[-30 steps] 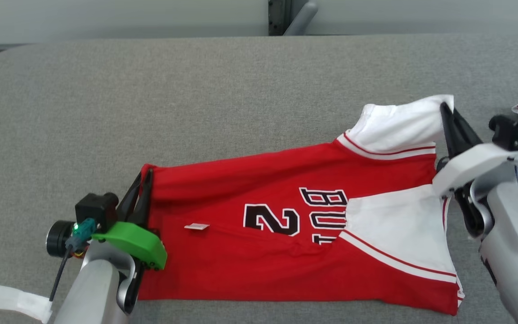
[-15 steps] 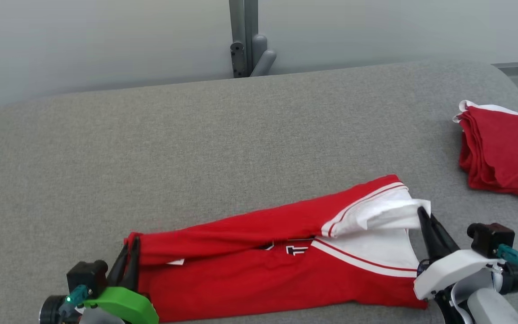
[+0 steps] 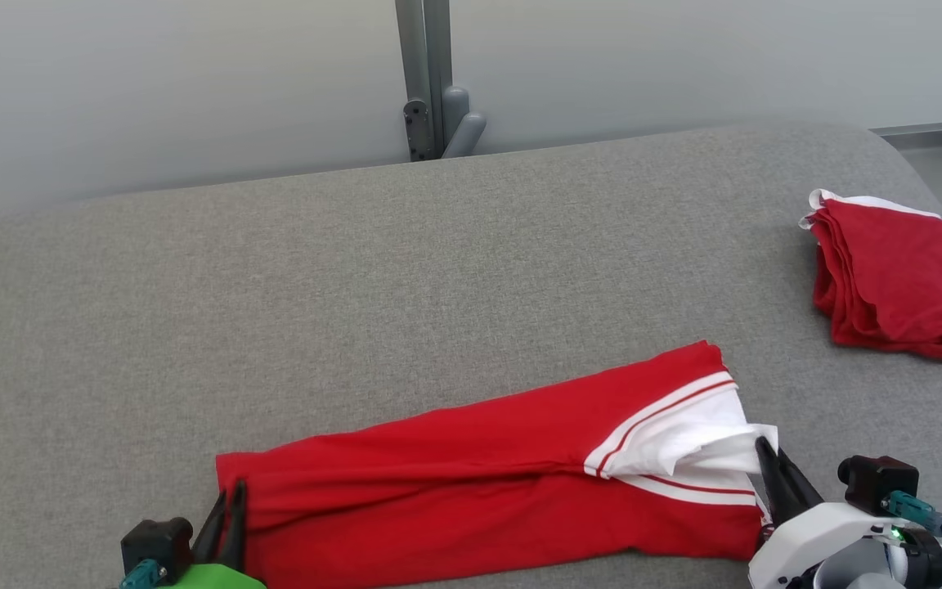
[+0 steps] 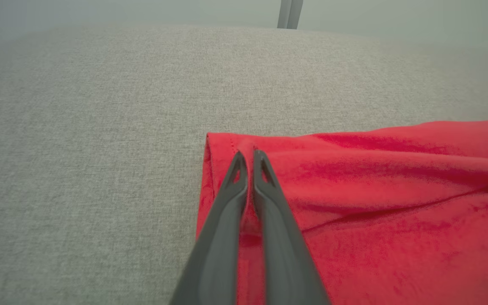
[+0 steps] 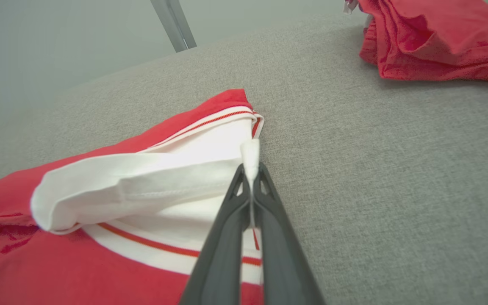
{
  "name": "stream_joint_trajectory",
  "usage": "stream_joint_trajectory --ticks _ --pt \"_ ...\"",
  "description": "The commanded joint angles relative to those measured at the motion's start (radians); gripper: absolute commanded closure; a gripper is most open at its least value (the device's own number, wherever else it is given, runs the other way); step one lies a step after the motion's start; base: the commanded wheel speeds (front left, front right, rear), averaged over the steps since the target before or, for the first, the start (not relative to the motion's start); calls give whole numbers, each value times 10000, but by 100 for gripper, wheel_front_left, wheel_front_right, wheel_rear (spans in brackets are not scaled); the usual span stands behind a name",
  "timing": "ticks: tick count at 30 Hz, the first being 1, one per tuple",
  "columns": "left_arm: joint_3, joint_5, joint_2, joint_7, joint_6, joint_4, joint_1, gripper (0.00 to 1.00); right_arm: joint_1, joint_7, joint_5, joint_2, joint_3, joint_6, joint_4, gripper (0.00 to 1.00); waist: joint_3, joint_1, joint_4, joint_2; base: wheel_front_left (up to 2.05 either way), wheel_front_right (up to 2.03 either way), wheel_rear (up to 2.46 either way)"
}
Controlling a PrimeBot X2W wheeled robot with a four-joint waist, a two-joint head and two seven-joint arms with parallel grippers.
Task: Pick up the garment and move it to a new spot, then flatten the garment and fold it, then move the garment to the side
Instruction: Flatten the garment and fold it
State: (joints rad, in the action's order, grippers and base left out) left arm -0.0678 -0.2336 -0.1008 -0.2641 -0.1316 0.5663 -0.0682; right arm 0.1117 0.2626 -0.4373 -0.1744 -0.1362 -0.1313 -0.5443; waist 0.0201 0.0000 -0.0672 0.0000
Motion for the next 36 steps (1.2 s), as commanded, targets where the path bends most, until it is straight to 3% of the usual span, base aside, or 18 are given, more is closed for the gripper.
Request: stream_joint_trajectory --ticks 1,2,13,20,31,33,34,36 --pt "153 198 43 4 24 78 247 15 -18 21 -47 -3 15 12 -222 0 -17 0 19 0 0 0 0" --pt "329 348 100 6 146 -65 336 0 8 21 -3 -79 129 12 -360 0 -41 0 43 0 0 0 0" --pt "888 977 434 4 708 -1381 1382 0 -162 20 586 124 1193 9 215 0 -87 0 504 0 0 0 0" --pt "676 1381 483 6 856 -1651 1276 0 603 -257 784 216 701 9 -1708 0 94 0 1044 0 0 0 0" --pt "572 1364 490 4 814 -1593 1178 0 1448 -832 139 475 -98 3 -3871 0 269 0 1455 0 0 0 0" --pt "554 1343 491 4 850 -1571 1221 0 1449 -840 -87 545 -446 -32 -3934 82 250 0 1481 0 0 0 0" --pt "547 1332 491 4 860 -1558 1247 0 1442 -818 -210 565 -594 -34 -3937 100 241 0 1488 0 0 0 0" --pt "515 1319 492 4 871 -1519 1277 0 1431 -729 -448 487 -779 -24 -3928 100 226 0 1491 0 0 0 0"
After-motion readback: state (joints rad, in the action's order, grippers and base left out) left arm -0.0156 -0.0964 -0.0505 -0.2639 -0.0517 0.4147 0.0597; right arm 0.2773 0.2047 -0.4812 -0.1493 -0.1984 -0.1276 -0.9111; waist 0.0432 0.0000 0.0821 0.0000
